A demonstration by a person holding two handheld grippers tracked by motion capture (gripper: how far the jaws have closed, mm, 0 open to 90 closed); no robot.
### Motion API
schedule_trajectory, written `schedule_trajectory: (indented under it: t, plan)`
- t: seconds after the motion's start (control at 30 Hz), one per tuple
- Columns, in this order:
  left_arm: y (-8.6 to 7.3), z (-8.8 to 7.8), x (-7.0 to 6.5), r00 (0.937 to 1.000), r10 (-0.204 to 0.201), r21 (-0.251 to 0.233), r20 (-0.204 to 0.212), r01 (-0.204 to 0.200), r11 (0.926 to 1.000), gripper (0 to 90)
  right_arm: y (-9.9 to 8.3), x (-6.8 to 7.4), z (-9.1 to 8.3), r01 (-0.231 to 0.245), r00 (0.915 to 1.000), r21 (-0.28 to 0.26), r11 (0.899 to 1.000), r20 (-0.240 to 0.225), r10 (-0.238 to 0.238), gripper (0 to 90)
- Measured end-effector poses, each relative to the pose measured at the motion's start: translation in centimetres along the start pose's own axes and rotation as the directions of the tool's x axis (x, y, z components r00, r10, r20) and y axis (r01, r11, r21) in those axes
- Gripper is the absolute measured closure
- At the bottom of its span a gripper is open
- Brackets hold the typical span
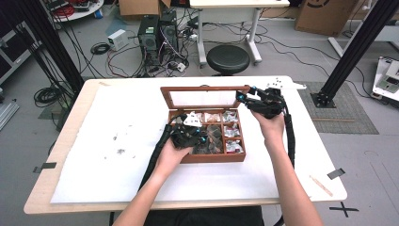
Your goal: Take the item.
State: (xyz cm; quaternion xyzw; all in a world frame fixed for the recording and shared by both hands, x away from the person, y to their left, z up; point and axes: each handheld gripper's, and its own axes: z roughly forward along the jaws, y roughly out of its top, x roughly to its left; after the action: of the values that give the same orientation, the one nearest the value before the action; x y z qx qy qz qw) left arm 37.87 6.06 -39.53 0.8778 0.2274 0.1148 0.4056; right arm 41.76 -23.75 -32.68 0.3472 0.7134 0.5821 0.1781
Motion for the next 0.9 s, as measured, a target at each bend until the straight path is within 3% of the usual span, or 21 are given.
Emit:
schedule_trajectory:
  t: [0.5,0.9]
  plan:
    - [0.1,-1.3,0.1,0.9999,0.010,-0.045,0.011,-0.009,0.9990,87.2,0.0,0.0,0.0,-0.002,1.0000,-0.001,1.000,0.000,0.002,47.9]
    - [0.3,-3.0,0.1,0.9989,0.006,-0.092,0.046,-0.002,0.9957,87.9,0.0,0.0,0.1,0.001,1.0000,0.001,1.000,0.007,-0.001,47.9]
